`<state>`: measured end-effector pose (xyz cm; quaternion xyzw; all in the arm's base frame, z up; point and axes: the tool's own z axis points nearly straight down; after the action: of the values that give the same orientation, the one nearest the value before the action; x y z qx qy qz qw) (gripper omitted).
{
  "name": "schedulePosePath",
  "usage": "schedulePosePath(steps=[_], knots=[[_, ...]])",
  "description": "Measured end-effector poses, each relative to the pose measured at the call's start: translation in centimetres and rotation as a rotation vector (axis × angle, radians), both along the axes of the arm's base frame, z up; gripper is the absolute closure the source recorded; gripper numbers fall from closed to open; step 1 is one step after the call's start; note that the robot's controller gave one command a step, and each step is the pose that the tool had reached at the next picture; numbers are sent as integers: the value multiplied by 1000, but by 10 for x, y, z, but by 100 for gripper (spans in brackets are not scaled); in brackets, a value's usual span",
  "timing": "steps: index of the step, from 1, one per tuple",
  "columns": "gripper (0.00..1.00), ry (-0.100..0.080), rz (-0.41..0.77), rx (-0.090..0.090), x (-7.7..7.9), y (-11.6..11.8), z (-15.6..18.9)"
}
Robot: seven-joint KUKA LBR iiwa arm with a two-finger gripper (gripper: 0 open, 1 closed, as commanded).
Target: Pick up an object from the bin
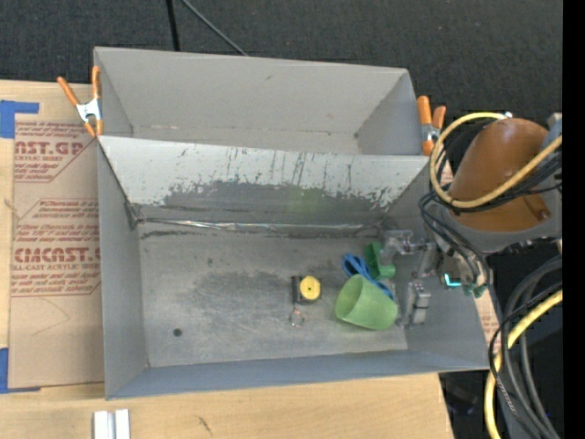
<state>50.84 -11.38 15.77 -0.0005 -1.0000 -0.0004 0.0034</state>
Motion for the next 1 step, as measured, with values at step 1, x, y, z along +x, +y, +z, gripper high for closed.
schedulePosePath(steps=[1], knots=[[0,-24,70,-3,-25,1,-89]])
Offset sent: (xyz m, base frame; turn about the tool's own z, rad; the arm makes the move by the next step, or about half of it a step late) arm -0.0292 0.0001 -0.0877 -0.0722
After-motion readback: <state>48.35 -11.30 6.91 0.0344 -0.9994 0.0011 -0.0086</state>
